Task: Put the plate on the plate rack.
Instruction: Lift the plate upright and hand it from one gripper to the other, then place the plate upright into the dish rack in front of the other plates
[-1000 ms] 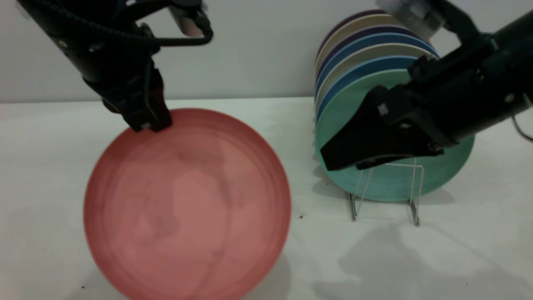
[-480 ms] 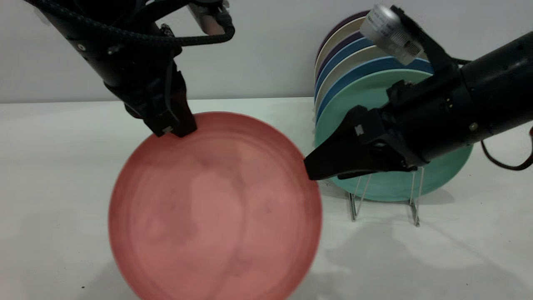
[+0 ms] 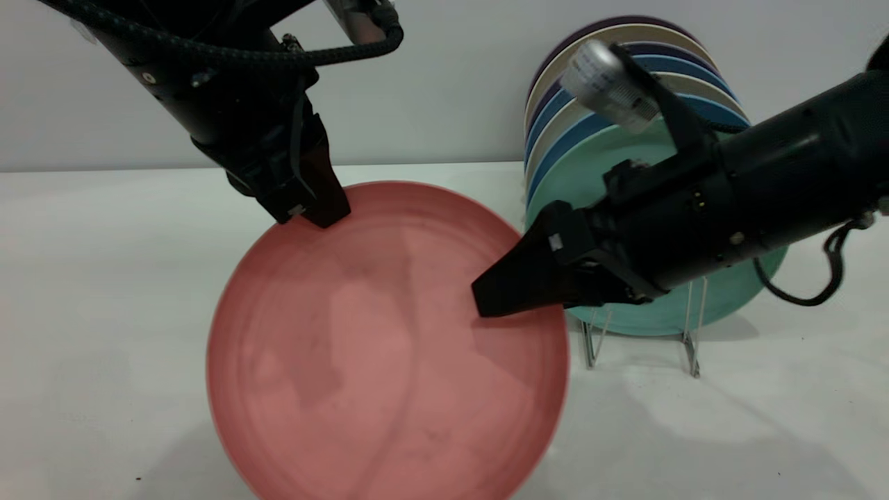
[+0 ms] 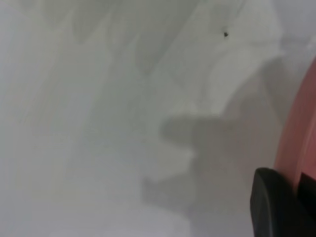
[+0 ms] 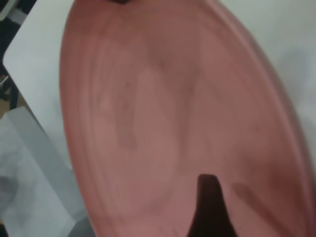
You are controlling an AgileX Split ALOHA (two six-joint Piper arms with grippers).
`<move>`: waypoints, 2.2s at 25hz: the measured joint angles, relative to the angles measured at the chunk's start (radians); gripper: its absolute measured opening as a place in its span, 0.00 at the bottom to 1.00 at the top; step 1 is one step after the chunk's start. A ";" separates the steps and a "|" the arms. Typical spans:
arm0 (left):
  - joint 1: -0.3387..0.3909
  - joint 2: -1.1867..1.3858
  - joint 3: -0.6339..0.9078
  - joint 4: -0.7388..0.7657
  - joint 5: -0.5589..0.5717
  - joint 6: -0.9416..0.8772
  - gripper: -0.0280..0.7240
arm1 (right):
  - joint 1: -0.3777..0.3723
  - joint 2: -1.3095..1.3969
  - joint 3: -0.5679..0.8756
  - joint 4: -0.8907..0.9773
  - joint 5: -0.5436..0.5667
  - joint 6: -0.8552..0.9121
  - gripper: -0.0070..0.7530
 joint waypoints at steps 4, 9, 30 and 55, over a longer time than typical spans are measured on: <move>0.000 0.000 0.000 -0.028 0.000 0.021 0.05 | 0.011 0.020 -0.016 0.000 0.005 -0.001 0.59; 0.000 0.000 0.000 -0.045 -0.007 0.026 0.05 | 0.011 0.034 -0.019 -0.005 0.002 -0.013 0.15; 0.109 0.000 0.001 -0.037 0.083 -0.164 0.99 | 0.013 0.039 -0.026 -0.137 -0.096 -0.004 0.12; 0.341 0.058 0.001 -0.032 -0.047 -0.368 0.56 | 0.013 -0.445 -0.026 -0.930 -0.245 0.471 0.12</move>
